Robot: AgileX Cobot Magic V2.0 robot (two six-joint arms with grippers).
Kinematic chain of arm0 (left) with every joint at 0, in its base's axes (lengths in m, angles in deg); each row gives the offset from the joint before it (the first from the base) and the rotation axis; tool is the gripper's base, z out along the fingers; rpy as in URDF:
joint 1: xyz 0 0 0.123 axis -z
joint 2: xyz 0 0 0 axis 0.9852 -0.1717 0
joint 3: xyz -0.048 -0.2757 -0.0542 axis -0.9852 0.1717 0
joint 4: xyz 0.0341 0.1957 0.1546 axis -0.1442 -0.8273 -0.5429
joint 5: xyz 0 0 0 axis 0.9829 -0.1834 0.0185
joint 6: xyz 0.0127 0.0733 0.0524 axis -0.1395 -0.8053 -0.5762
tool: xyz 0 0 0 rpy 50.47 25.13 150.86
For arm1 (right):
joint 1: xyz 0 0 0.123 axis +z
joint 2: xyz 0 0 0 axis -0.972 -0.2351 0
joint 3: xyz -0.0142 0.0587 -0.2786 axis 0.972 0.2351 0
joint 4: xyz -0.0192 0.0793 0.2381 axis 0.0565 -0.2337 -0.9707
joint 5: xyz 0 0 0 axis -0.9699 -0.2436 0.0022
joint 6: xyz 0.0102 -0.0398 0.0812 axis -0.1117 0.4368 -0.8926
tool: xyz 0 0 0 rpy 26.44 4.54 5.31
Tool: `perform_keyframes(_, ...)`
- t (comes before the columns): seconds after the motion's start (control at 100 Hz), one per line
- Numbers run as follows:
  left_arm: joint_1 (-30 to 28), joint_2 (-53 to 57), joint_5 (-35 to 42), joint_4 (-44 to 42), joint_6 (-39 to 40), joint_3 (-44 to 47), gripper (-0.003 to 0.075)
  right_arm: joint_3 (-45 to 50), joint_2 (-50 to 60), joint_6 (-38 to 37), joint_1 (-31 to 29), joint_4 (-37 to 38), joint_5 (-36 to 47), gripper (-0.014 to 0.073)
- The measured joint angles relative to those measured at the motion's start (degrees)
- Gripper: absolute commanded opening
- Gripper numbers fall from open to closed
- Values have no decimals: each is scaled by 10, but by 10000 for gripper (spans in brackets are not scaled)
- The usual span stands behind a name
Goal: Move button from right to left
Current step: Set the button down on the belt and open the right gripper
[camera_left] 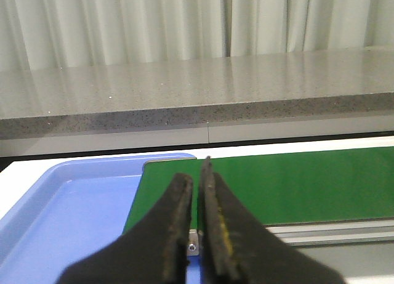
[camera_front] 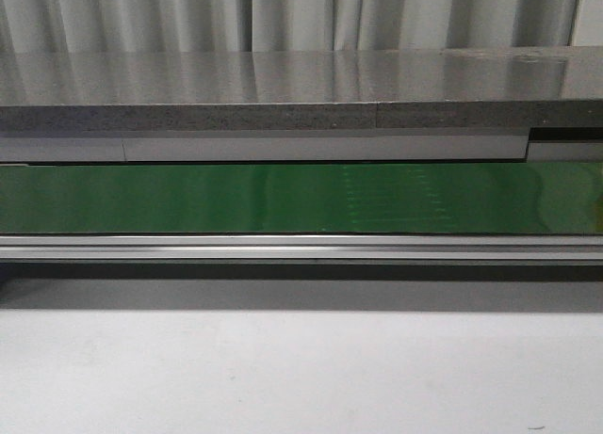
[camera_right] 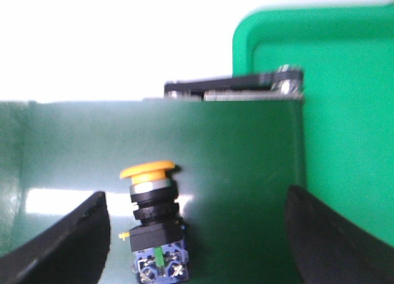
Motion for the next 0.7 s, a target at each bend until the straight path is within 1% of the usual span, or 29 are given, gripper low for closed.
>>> perform_keyframes(0.21, 0, 0, 0, 0, 0, 0, 5, 5, 80, 16, 2, 0, 9, 552)
perform_keyframes(0.33, 0, 0, 0, 0, 0, 0, 5, 28, 126, 30, 13, 0, 35, 552)
perform_keyframes(0.55, 0, 0, 0, -1, 0, 0, 5, 128, 234, 57, 52, -1, 108, 552)
perform_keyframes(0.7, 0, 0, 0, -1, 0, 0, 5, 205, 318, 61, 57, -1, 139, 552)
